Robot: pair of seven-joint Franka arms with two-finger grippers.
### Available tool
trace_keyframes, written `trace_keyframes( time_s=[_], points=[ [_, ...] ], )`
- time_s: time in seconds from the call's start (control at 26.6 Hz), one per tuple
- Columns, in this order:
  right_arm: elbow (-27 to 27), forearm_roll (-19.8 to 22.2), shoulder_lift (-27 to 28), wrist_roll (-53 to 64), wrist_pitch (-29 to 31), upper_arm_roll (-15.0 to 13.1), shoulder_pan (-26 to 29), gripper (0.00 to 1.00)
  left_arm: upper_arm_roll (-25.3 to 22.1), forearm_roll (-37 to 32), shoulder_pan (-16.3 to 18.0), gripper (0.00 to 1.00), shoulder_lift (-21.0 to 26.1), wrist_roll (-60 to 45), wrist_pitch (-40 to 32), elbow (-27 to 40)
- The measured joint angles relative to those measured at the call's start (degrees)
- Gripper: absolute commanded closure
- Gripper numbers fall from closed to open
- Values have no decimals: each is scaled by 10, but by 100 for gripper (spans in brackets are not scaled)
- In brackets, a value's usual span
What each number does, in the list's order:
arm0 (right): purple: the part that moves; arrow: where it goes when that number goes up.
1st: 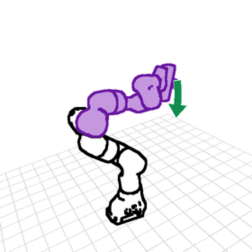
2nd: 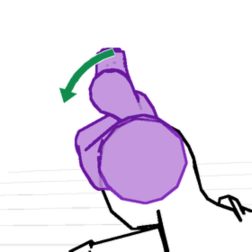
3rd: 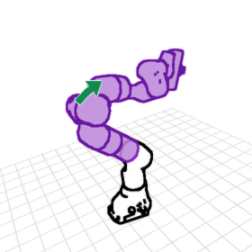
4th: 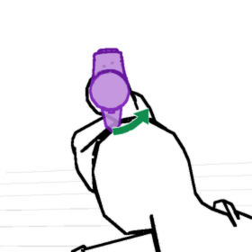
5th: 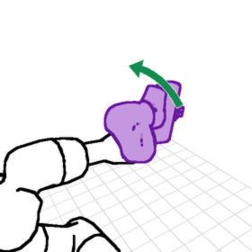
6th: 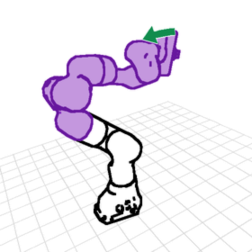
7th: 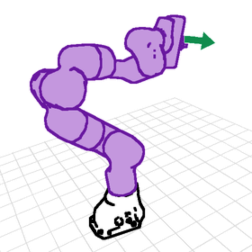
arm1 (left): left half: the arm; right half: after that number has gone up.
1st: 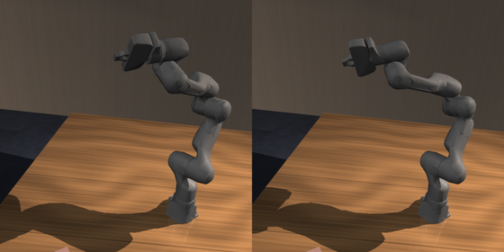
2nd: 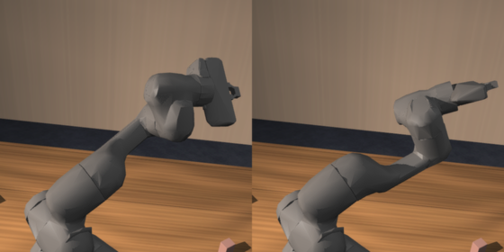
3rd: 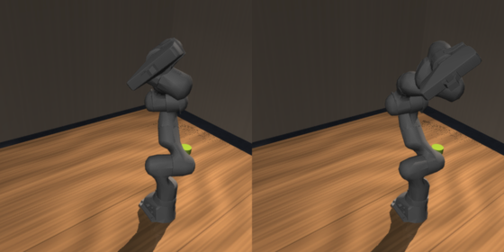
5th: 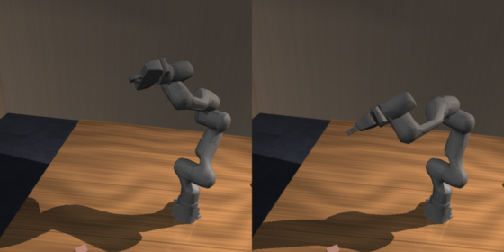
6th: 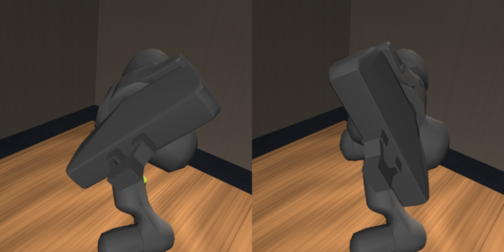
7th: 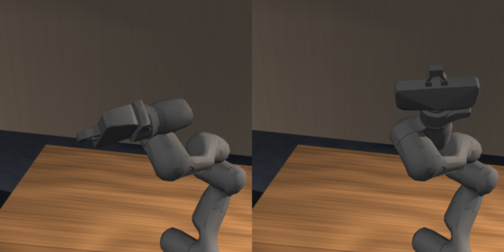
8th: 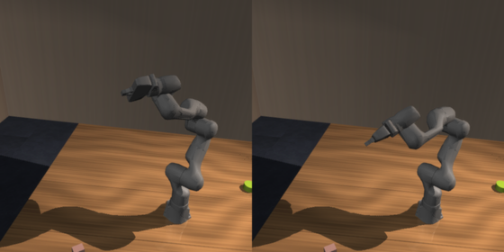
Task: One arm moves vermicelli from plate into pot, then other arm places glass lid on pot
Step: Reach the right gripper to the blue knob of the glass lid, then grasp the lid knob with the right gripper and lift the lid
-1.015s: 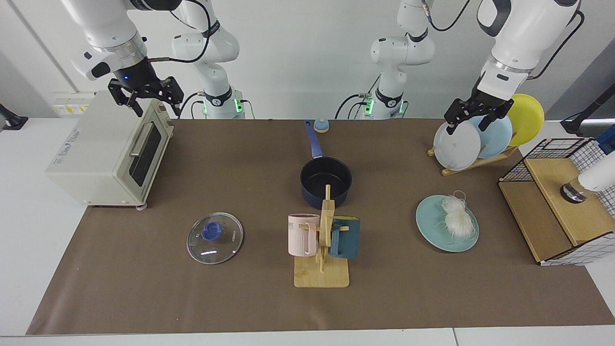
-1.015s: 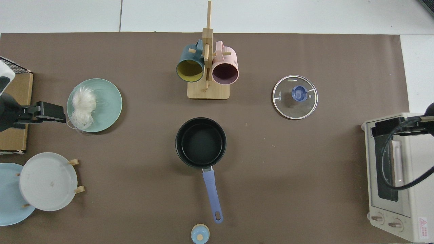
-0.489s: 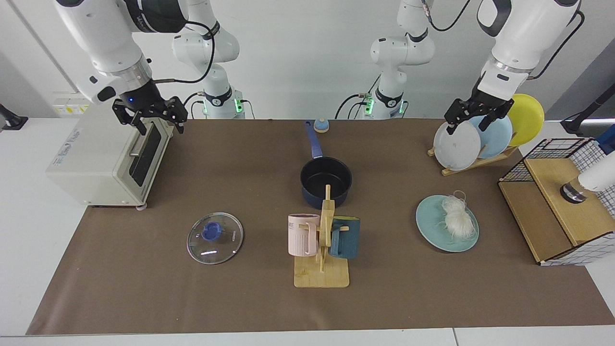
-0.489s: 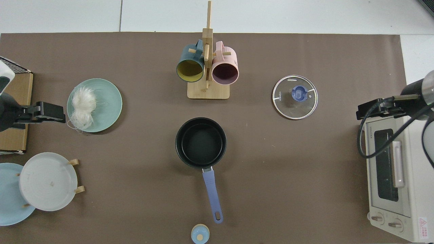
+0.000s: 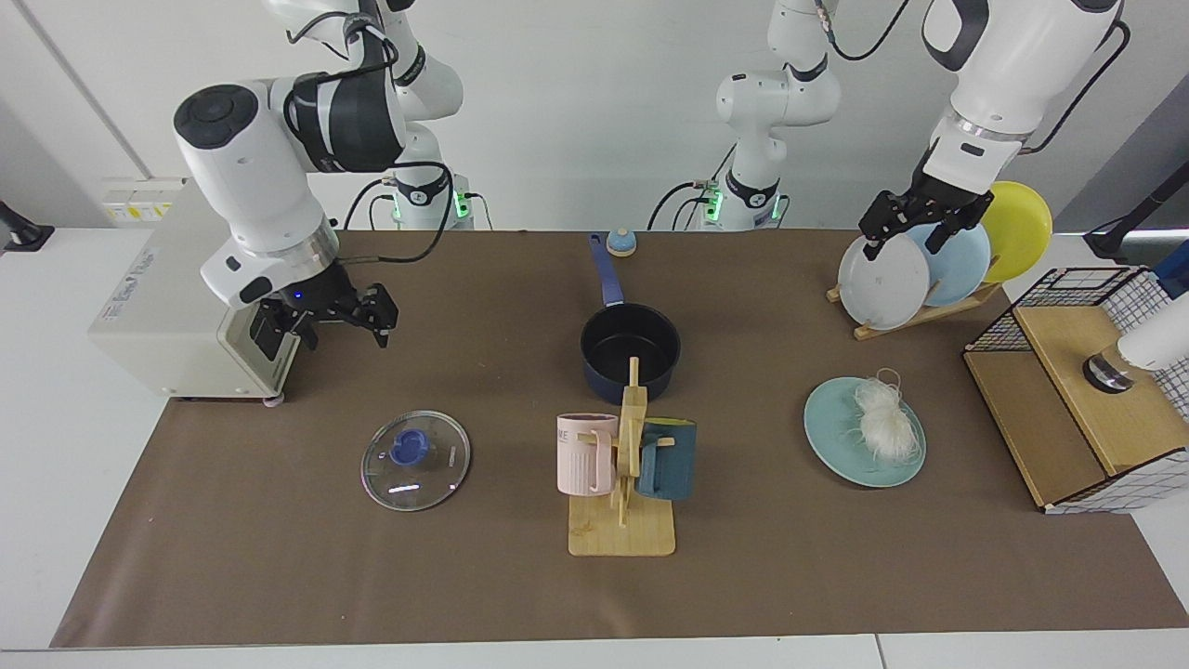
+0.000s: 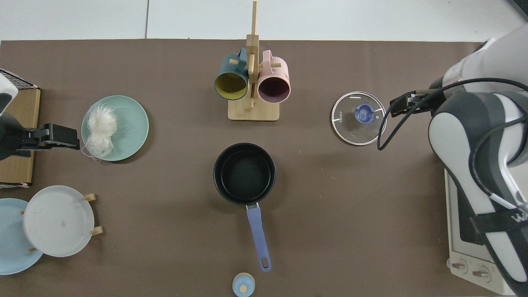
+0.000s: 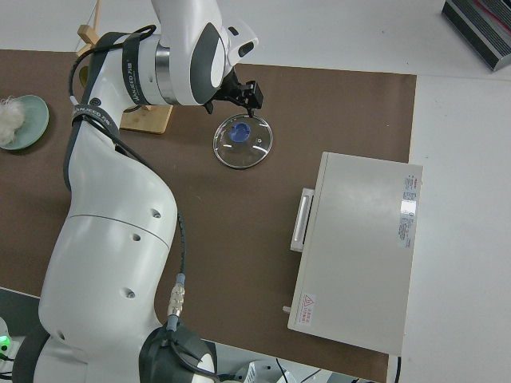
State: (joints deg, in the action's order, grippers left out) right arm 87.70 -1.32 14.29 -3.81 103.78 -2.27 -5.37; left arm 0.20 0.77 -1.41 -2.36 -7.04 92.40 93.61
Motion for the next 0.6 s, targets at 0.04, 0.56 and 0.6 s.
trace_keyframes(
  time_s=[0.04, 0.56, 0.6],
  points=[
    [0, 0, 7, -4, 9, 0, -2, 0, 0, 0, 0, 0, 0, 0, 0, 0],
    [-23, 0, 113, -44, 82, 0, -13, 0, 0, 0, 1, 0, 0, 0, 0, 0],
    [-28, 0, 120, -50, 83, 0, -13, 0, 0, 0, 1, 0, 0, 0, 0, 0]
  ],
)
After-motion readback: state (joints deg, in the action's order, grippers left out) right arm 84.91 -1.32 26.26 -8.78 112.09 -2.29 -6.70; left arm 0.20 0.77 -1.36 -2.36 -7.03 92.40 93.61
